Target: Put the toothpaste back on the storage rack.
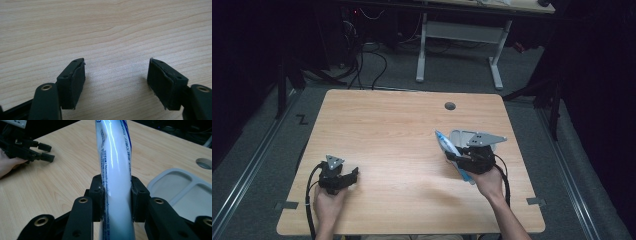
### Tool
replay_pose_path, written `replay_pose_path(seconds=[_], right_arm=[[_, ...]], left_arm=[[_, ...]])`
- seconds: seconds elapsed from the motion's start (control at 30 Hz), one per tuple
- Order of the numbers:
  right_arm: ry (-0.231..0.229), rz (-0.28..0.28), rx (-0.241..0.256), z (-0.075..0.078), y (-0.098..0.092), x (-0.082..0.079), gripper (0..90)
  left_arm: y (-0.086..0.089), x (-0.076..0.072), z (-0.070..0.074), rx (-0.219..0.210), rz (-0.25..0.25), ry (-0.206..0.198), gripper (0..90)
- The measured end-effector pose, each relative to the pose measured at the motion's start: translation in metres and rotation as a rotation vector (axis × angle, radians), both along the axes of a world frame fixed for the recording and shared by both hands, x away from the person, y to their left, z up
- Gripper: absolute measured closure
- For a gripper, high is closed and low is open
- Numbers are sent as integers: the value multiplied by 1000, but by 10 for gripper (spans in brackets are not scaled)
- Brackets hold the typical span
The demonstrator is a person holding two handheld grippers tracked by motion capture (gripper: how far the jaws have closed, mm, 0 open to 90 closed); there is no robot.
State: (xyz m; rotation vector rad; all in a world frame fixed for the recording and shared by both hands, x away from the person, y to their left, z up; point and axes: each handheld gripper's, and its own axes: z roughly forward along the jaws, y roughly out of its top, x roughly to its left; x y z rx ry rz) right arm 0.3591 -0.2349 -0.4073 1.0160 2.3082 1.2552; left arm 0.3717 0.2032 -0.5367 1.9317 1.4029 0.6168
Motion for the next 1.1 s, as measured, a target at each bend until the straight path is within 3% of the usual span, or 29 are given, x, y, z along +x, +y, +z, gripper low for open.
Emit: replay_pose_path(seconds=[0.6,1.1], right_arm=[[-27,-97,27,14,-38,2,685],[-74,-175,45,36,-64,10,687]], left_arm=[[0,0,0,0,0,0,311],[0,0,0,0,0,0,310]])
